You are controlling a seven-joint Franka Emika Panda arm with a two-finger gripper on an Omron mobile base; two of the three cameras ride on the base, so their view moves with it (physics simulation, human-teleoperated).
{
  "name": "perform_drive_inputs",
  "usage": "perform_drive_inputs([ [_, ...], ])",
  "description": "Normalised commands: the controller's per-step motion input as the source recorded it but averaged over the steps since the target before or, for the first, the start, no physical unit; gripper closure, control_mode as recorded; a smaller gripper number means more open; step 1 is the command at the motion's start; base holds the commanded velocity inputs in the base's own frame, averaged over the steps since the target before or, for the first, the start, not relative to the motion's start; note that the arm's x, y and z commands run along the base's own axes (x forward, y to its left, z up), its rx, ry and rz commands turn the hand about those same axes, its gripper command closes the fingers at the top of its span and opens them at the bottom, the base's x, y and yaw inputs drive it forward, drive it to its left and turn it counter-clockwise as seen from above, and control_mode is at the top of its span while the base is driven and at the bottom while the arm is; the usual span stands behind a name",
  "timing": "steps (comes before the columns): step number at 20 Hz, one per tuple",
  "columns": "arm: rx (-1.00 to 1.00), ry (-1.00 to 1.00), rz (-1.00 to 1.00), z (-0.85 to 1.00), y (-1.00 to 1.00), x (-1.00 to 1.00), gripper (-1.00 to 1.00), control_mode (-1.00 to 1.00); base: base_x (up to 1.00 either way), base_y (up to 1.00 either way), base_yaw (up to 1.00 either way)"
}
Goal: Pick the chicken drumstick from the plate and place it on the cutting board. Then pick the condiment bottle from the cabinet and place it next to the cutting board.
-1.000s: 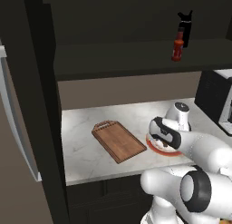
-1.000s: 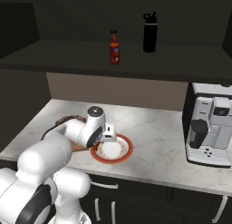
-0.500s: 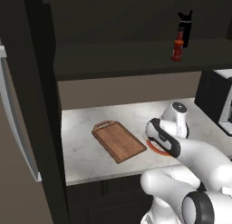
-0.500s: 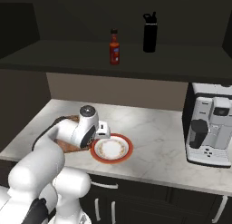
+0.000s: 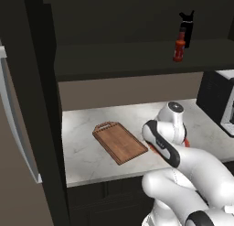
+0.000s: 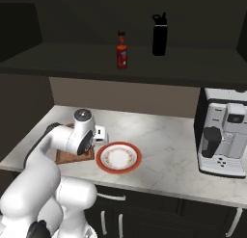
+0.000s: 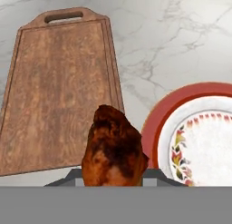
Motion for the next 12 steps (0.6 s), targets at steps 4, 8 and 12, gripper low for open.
perform_drive_inputs([
  [4,0.00,0.00,0.02,0.10,0.36,-0.15,1.00,-1.00,0.00,0.00,0.00],
  [8,0.00,0.00,0.02,0.08,0.36,-0.15,1.00,-1.00,0.00,0.00,0.00],
  [12,0.00,0.00,0.02,0.01,0.34,-0.13,1.00,-1.00,0.00,0.00,0.00],
])
